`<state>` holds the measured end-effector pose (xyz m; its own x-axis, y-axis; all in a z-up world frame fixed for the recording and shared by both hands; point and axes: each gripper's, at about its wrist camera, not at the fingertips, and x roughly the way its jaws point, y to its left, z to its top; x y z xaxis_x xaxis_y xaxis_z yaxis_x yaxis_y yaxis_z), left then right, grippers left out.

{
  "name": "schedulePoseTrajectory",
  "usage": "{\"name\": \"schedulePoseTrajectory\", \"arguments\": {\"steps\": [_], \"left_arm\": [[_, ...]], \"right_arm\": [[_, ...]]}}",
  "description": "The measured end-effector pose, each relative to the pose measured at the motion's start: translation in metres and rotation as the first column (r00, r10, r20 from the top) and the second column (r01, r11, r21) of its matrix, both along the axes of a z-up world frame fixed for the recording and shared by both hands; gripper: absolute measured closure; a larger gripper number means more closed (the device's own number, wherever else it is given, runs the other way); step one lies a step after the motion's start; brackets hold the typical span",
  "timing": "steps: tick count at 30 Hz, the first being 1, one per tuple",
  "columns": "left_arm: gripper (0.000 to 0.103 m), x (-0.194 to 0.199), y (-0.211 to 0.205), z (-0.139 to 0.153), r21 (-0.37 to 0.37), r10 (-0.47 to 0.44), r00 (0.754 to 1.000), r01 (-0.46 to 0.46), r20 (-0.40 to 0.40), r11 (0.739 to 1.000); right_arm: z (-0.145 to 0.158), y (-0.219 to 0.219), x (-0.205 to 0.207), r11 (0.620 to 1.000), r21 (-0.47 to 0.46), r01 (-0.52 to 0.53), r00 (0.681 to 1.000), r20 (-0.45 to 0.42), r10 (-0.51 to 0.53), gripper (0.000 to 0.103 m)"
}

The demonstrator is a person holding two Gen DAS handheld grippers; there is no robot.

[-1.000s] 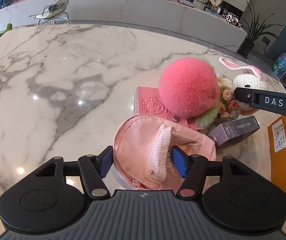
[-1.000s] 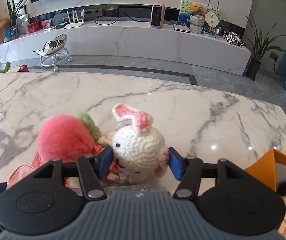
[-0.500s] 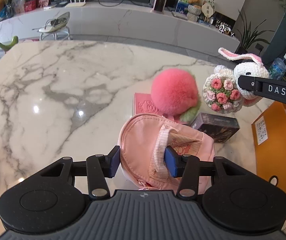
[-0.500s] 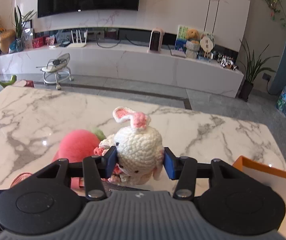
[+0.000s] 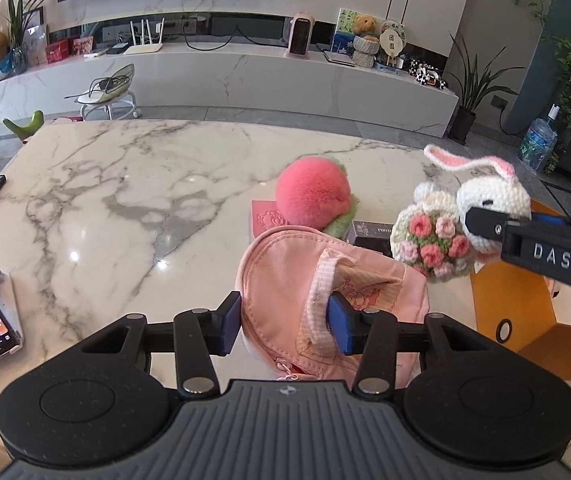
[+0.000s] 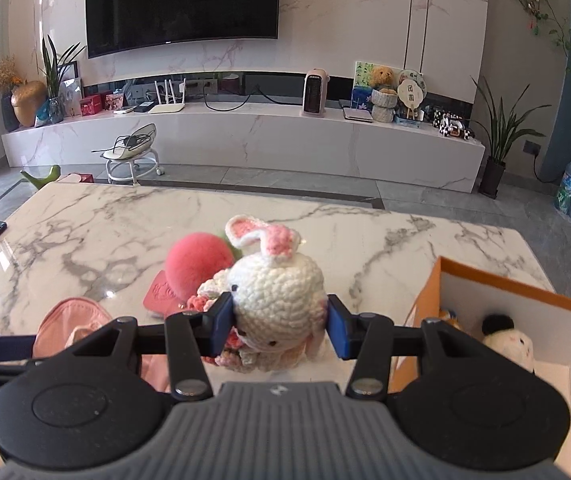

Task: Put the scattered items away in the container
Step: 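Lift the pink bag and bunny and carry them over the orange box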

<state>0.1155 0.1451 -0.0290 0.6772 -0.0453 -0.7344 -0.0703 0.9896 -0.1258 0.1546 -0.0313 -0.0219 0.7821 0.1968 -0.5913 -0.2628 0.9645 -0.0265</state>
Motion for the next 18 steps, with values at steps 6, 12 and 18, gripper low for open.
{"name": "schedulePoseTrajectory", "arguments": {"steps": [6, 12, 18], "left_arm": [[0.050, -0.018, -0.010, 0.007, 0.026, -0.002, 1.000, 0.002, 0.020, 1.000], [0.050, -0.035, -0.022, 0.017, 0.033, -0.016, 0.998, 0.014, 0.053, 0.999], [0.050, -0.045, -0.045, 0.036, 0.052, -0.056, 0.992, 0.050, 0.113, 0.997]], "right_arm": [[-0.005, -0.011, -0.029, 1.000, 0.018, -0.005, 1.000, -0.017, 0.005, 0.051], [-0.004, -0.026, -0.051, 0.999, 0.038, 0.010, 1.000, -0.008, -0.010, 0.051], [0.005, -0.048, -0.068, 0.997, 0.067, 0.034, 0.999, 0.015, -0.035, 0.051]]}}
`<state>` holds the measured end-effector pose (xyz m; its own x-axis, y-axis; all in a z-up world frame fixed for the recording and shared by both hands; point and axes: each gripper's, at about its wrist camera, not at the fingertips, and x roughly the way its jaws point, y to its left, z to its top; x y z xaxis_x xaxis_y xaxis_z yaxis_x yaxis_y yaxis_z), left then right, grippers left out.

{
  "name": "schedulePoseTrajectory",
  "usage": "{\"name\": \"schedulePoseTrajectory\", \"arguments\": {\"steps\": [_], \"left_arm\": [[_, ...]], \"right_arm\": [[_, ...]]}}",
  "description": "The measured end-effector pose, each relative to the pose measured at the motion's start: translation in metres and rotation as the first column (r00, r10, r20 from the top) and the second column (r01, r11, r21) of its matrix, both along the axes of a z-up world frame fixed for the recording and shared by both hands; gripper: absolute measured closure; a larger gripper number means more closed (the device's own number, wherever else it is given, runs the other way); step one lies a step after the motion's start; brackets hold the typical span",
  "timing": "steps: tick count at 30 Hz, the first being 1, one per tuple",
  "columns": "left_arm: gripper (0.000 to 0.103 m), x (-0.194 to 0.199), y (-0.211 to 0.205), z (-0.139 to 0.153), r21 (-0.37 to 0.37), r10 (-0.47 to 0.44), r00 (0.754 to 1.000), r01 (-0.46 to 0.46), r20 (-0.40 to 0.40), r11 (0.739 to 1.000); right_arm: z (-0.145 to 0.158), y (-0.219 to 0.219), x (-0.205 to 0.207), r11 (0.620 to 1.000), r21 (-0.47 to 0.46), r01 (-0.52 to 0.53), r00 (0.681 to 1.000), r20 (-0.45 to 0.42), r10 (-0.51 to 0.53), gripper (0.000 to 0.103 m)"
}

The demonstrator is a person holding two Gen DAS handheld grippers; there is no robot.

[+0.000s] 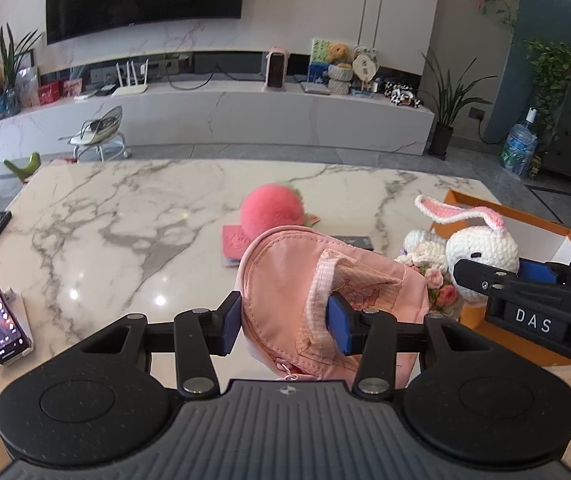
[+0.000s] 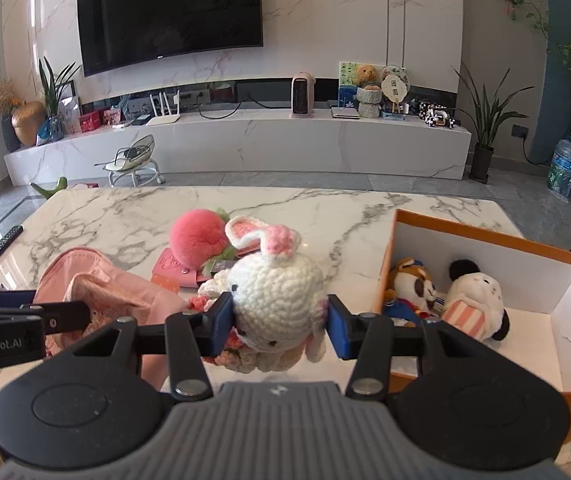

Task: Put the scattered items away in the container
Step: 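Lift the pink bag and bunny and carry them over the orange box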

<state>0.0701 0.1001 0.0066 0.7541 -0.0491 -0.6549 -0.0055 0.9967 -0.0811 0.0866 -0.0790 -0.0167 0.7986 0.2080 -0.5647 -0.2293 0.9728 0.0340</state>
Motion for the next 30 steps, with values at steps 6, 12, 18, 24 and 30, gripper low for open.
{"name": "schedulePoseTrajectory", "arguments": {"steps": [6, 12, 18, 24, 30], "left_arm": [[0.050, -0.002, -0.026, 0.013, -0.002, -0.045, 0.998, 0.045, 0.038, 0.999], [0.051, 0.001, -0.055, 0.026, -0.005, -0.104, 0.991, 0.105, 0.080, 0.994], [0.051, 0.014, -0.088, 0.035, -0.015, -0.176, 0.978, 0.179, 0.114, 0.984], [0.051, 0.033, -0.122, 0.036, -0.010, -0.254, 0.960, 0.257, 0.117, 0.966], [0.051, 0.054, -0.157, 0.029, -0.009, -0.336, 0.937, 0.339, 0.093, 0.941]], "right_arm": [[0.013, -0.030, -0.017, 0.999, 0.027, 0.046, 0.998, 0.041, -0.047, 0.051], [0.024, -0.065, -0.030, 0.993, 0.051, 0.102, 0.992, 0.064, -0.106, 0.051], [0.035, -0.104, -0.035, 0.985, 0.063, 0.159, 0.983, 0.079, -0.164, 0.051], [0.042, -0.145, -0.028, 0.970, 0.066, 0.236, 0.967, 0.078, -0.240, 0.051], [0.038, -0.180, -0.014, 0.953, 0.074, 0.295, 0.954, 0.034, -0.298, 0.051]]}}
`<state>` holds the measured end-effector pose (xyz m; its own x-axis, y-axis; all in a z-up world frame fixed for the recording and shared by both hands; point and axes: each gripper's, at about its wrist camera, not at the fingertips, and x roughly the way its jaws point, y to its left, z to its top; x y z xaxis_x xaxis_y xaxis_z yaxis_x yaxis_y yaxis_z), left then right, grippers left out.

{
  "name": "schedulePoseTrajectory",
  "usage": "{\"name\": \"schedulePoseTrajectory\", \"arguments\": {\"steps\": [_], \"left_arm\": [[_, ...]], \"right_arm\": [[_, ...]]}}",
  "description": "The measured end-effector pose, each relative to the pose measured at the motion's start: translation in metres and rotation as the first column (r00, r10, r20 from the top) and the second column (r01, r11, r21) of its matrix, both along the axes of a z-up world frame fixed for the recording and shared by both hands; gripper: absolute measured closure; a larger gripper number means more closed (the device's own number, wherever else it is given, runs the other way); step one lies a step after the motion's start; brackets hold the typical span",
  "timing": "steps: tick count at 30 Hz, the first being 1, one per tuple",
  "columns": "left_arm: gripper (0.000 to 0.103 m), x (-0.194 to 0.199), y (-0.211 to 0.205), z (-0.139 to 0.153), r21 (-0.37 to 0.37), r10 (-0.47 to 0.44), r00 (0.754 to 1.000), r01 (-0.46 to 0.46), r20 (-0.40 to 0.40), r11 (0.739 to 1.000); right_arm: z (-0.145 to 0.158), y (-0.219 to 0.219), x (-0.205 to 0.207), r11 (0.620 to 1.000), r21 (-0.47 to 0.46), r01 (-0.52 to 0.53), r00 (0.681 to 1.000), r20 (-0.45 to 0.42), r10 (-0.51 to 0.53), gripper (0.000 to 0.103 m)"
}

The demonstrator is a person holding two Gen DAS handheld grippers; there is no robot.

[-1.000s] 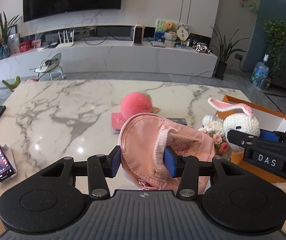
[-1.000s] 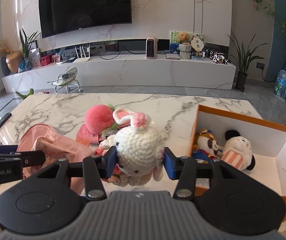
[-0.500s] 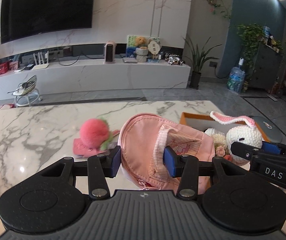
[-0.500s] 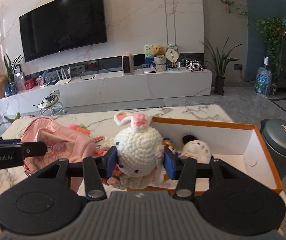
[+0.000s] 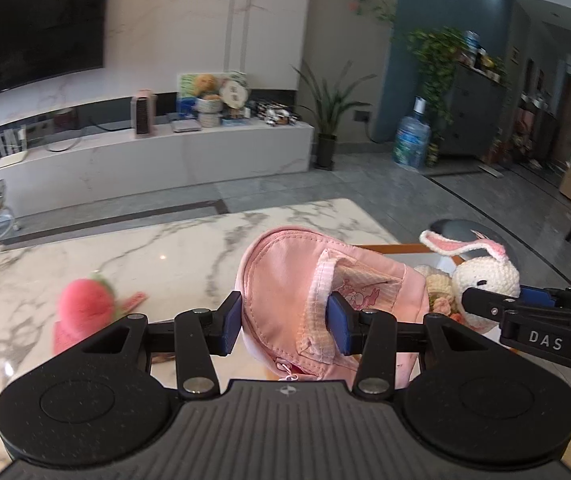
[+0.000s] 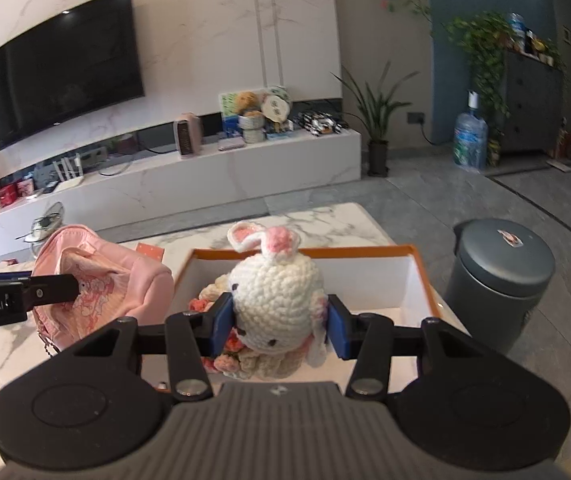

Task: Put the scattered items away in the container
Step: 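Lift the pink bag and bunny and carry them over the orange box, then lower the pink bag and bunny into the box and open both tools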

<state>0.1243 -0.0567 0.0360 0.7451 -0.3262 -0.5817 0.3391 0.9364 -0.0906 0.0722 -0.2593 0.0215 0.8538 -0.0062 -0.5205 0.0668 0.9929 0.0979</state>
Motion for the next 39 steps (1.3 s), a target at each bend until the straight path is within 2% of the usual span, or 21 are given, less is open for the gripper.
{"name": "schedulePoseTrajectory", "arguments": {"steps": [7, 11, 17, 21, 31, 36, 39], "left_arm": [[0.051, 0.024, -0.043, -0.013, 0.012, -0.074, 0.996, 0.075, -0.050, 0.997], [0.051, 0.033, -0.061, -0.016, 0.033, -0.110, 0.993, 0.112, -0.049, 0.993], [0.051, 0.044, -0.072, -0.035, 0.114, -0.098, 0.988, 0.112, -0.122, 0.987], [0.051, 0.051, -0.072, -0.052, 0.179, -0.077, 0.982, 0.108, -0.172, 0.978], [0.051, 0.053, -0.080, -0.077, 0.319, -0.108, 0.972, 0.173, -0.211, 0.932], [0.051, 0.055, -0.086, -0.085, 0.377, -0.124, 0.966, 0.204, -0.226, 0.903], [0.050, 0.056, -0.090, -0.092, 0.401, -0.146, 0.955, 0.243, -0.258, 0.883]], "right_arm": [[-0.009, -0.031, 0.015, 0.998, 0.013, 0.062, 0.997, -0.043, -0.061, 0.051], [-0.014, -0.049, 0.021, 0.995, 0.015, 0.095, 0.994, -0.059, -0.094, 0.051], [-0.026, -0.059, 0.036, 0.996, 0.032, 0.086, 0.991, -0.108, -0.082, 0.051], [-0.045, -0.061, 0.047, 0.993, 0.096, 0.063, 0.982, -0.183, -0.045, 0.051], [-0.077, -0.063, 0.068, 0.987, 0.158, 0.015, 0.943, -0.332, 0.038, 0.051], [-0.079, -0.066, 0.073, 0.995, 0.096, 0.008, 0.934, -0.355, 0.027, 0.051], [-0.080, -0.069, 0.075, 0.994, 0.110, -0.009, 0.928, -0.370, 0.050, 0.051]]}}
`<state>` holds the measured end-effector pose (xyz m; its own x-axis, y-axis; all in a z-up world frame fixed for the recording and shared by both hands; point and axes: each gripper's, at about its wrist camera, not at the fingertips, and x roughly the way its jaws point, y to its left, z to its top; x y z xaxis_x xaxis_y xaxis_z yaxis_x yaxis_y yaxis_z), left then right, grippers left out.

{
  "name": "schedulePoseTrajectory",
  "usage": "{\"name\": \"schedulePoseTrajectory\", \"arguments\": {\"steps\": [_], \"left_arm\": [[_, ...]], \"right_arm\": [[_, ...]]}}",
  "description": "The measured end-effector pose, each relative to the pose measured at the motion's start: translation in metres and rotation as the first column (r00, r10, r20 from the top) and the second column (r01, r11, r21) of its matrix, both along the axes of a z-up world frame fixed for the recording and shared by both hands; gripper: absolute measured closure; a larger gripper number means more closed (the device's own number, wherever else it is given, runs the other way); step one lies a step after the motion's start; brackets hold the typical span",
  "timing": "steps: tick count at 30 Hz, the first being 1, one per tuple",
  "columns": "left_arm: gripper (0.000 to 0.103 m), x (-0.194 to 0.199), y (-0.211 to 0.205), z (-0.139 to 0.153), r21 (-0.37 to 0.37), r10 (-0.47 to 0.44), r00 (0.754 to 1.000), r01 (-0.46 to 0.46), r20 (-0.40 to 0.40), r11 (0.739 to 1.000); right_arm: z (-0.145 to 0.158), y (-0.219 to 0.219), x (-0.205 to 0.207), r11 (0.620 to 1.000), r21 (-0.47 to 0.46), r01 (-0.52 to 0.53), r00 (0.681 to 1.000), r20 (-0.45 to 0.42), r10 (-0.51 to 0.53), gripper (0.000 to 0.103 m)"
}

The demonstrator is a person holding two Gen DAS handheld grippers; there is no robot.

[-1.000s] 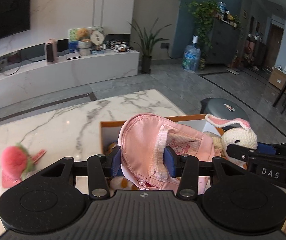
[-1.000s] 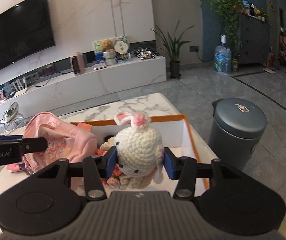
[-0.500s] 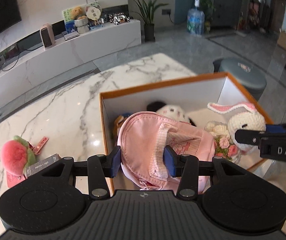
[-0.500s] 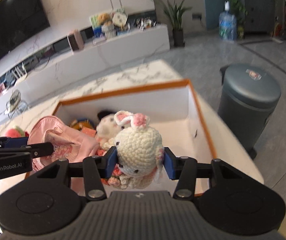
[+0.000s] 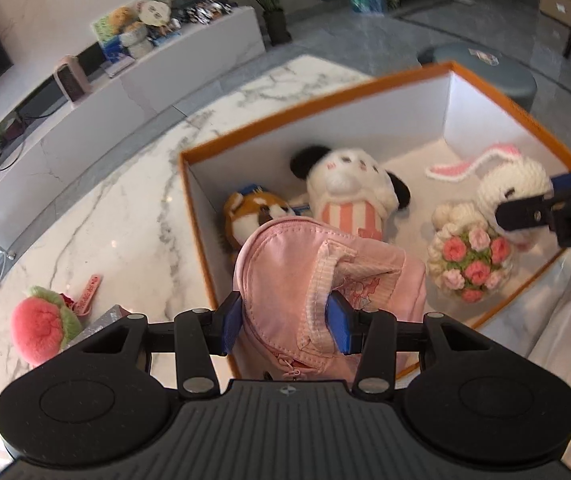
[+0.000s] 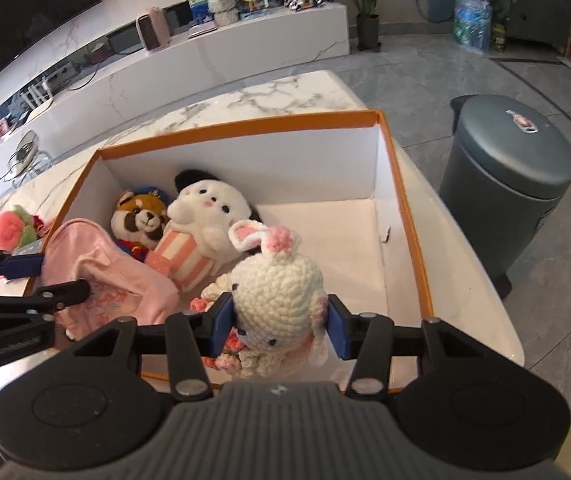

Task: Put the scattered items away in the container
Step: 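Lower the pink bag and bunny into the box and open both tools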

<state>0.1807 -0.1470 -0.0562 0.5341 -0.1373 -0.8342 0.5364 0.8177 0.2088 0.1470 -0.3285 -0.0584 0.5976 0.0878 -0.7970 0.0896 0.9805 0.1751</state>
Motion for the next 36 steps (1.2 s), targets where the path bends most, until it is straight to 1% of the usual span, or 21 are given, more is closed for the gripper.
{"name": "schedulePoseTrajectory", "arguments": {"steps": [3, 6, 9, 12, 16, 19, 22, 27, 28, 29, 32, 35, 36], "left_arm": [[0.049, 0.001, -0.002, -0.003, 0.002, -0.010, 1.000, 0.010, -0.012, 1.000], [0.049, 0.003, -0.003, -0.003, 0.011, -0.022, 0.999, 0.023, -0.023, 1.000], [0.048, 0.003, -0.004, -0.003, 0.033, -0.044, 0.999, 0.044, -0.020, 0.998], [0.044, 0.009, -0.005, -0.003, 0.034, -0.052, 0.998, 0.054, -0.042, 0.998], [0.038, 0.010, -0.008, -0.003, 0.050, -0.052, 0.998, 0.054, -0.040, 0.997], [0.035, 0.009, -0.005, -0.001, 0.022, -0.050, 0.997, 0.052, -0.053, 0.998], [0.034, 0.008, 0.000, 0.005, -0.020, -0.036, 0.998, 0.035, -0.060, 0.999], [0.035, 0.003, 0.007, 0.023, -0.087, -0.039, 0.999, 0.038, -0.008, 0.995], [0.044, 0.003, 0.008, 0.026, -0.100, -0.041, 0.999, 0.041, 0.002, 0.994], [0.057, 0.003, 0.009, 0.028, -0.110, -0.043, 0.999, 0.044, 0.006, 0.993], [0.070, 0.007, 0.009, 0.026, -0.123, -0.045, 0.999, 0.043, -0.011, 0.992], [0.079, 0.011, 0.007, 0.016, -0.113, -0.042, 0.998, 0.037, -0.041, 0.993], [0.081, 0.013, 0.007, 0.012, -0.115, -0.042, 0.997, 0.036, -0.057, 0.993]], "right_arm": [[0.000, 0.004, 0.002, 0.999, 0.020, -0.043, 0.999, -0.016, 0.043, 0.051], [-0.003, 0.015, 0.006, 0.997, -0.019, -0.072, 0.997, -0.028, 0.072, 0.051], [-0.007, 0.020, 0.009, 0.995, -0.025, -0.097, 0.994, -0.051, 0.095, 0.051], [-0.009, 0.023, 0.012, 0.993, -0.028, -0.111, 0.992, -0.065, 0.109, 0.051], [-0.010, 0.028, 0.015, 0.991, -0.039, -0.128, 0.989, -0.074, 0.125, 0.051], [-0.009, 0.032, 0.014, 0.988, -0.057, -0.145, 0.987, -0.075, 0.140, 0.051], [-0.010, 0.034, 0.015, 0.987, -0.061, -0.152, 0.986, -0.078, 0.147, 0.051], [-0.009, 0.033, 0.016, 0.987, -0.072, -0.144, 0.987, -0.076, 0.139, 0.050], [-0.008, 0.032, 0.016, 0.987, -0.075, -0.141, 0.988, -0.074, 0.136, 0.050], [-0.006, 0.032, 0.017, 0.987, -0.080, -0.137, 0.989, -0.072, 0.131, 0.050], [-0.002, 0.028, 0.017, 0.988, -0.092, -0.123, 0.991, -0.061, 0.117, 0.050], [0.000, 0.028, 0.017, 0.989, -0.063, -0.133, 0.990, -0.064, 0.129, 0.050], [-0.001, 0.029, 0.018, 0.989, -0.056, -0.140, 0.988, -0.068, 0.136, 0.050]]}}
